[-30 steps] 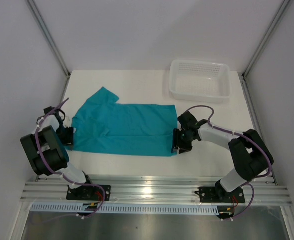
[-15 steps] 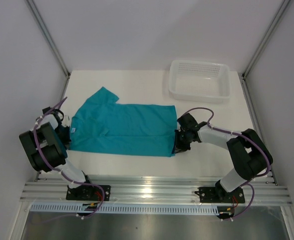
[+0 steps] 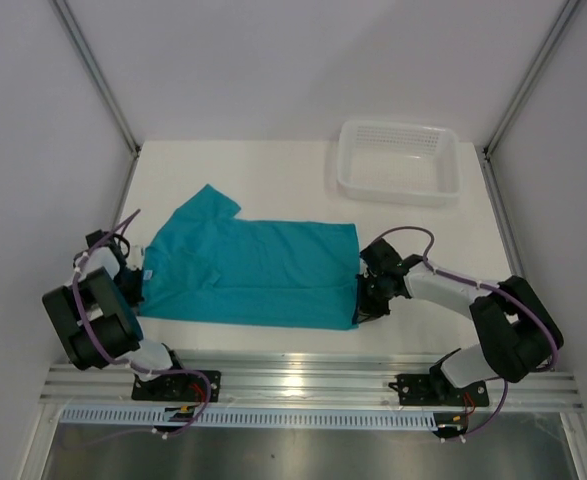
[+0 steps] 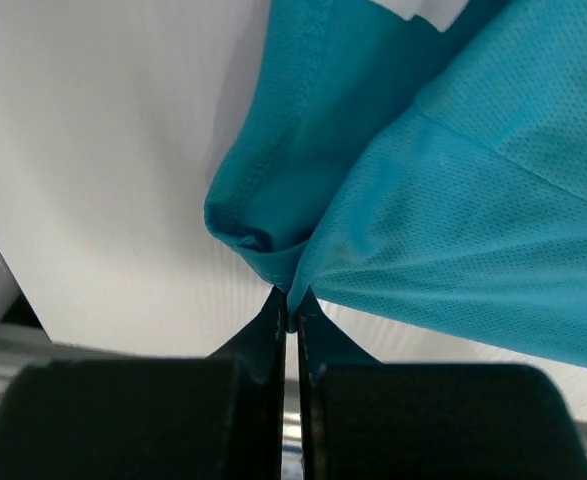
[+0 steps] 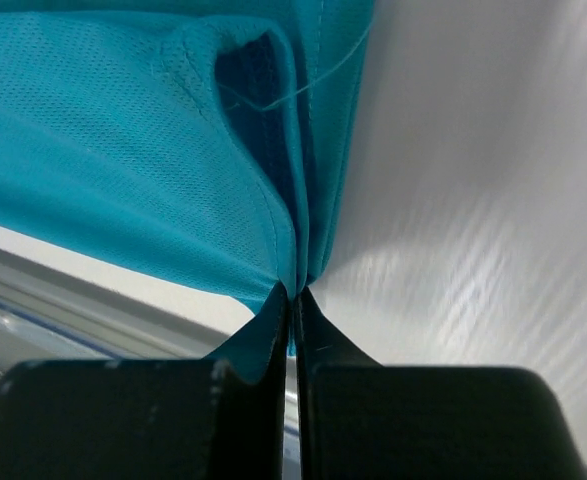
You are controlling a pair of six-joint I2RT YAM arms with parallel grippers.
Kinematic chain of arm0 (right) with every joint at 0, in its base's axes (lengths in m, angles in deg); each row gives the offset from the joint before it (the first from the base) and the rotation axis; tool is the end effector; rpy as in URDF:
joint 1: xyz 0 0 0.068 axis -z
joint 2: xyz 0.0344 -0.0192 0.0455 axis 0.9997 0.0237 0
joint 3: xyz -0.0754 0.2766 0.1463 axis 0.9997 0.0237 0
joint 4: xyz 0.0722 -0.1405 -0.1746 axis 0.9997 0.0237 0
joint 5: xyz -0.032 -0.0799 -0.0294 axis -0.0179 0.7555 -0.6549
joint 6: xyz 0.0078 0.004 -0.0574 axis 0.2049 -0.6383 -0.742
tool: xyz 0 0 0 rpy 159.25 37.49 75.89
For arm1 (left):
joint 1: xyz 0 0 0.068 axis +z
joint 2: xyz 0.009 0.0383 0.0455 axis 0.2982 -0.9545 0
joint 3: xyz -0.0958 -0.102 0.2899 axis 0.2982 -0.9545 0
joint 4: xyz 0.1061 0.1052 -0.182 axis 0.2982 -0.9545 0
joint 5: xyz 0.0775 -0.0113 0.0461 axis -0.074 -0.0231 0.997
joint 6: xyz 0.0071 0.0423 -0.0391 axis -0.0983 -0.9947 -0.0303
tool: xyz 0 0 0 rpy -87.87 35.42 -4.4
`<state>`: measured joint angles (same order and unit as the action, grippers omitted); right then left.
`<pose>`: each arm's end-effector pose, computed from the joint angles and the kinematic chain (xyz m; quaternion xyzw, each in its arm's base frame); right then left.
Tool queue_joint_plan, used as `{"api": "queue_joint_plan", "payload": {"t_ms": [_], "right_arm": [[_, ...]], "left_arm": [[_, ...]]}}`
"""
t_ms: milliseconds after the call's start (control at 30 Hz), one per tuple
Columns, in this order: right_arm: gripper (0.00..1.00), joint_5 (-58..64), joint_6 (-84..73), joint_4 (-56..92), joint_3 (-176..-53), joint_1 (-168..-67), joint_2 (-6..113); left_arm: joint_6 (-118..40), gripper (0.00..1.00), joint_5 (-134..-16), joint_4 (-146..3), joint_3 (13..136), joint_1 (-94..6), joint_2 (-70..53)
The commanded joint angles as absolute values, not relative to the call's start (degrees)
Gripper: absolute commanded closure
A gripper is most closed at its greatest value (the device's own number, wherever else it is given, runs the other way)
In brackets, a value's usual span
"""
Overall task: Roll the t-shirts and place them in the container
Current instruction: Fold the tshirt
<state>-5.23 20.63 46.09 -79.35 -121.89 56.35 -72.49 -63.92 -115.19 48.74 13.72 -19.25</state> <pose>0.1790 0.1313 0.2125 -0.0232 0.9781 0.2002 0.0524 0.1900 0.1170 0.2201 -0.0806 0.9935 0.0577 0.0565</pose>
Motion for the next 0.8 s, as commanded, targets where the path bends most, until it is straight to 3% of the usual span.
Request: {"api": "queue_joint_plan", "payload": {"t_ms": [0,167,333,367,400,433,467,500,533,567,633,767], "right_arm": [[1.0,-5.59,22.53,53.93,-77.6,-123.87,51.83],[1.0,-5.59,24.38,58.07,-77.34,-125.11,49.19],[0.97,-5.41,24.56,57.9,-76.72,-125.03,49.53],[0.91,-4.89,24.56,57.9,-77.15,-124.94,49.71],[0.83,-4.63,24.3,58.25,-77.68,-124.94,49.8],[0.62,-4.27,24.21,58.51,-79.08,-124.94,49.89],[0.54,-3.23,24.03,59.82,-79.87,-124.85,49.71],[0.49,-2.52,24.03,60.62,-80.75,-124.85,49.36],[0.37,-1.82,24.03,61.58,-82.94,-124.76,49.01],[0.29,-1.03,24.03,62.72,-84.18,-124.68,47.88],[0.22,1.43,24.12,66.94,-87.34,-123.54,46.64],[0.16,8.55,22.89,74.06,-100.4,-119.85,44.18]], "left_arm": [[-78.41,0.99,-61.24,-118.46,44.11,14.73,-11.05],[-83.07,0.99,-58.61,-120.85,38.39,17.53,-3.47],[-82.38,0.99,-58.33,-119.87,38.03,18.51,-3.28],[-82.11,0.93,-58.42,-119.96,38.29,18.51,-3.63],[-81.85,0.81,-58.51,-120.05,38.64,18.6,-3.55],[-81.76,0.62,-58.51,-120.14,38.82,18.6,-3.28],[-81.59,0.32,-58.42,-120.49,39.08,18.69,-2.5],[-81.67,0.16,-58.25,-121.01,39.95,18.6,-1.8],[-81.76,0.06,-58.07,-122.32,40.49,18.6,-1.18],[-81.85,0.05,-57.81,-123.03,41.1,18.51,-0.48],[-81.85,0.05,-56.24,-124.96,45.21,18.69,1.72],[-80.36,0.07,-57.1,-126.64,58.73,15.9,3.49]]}}
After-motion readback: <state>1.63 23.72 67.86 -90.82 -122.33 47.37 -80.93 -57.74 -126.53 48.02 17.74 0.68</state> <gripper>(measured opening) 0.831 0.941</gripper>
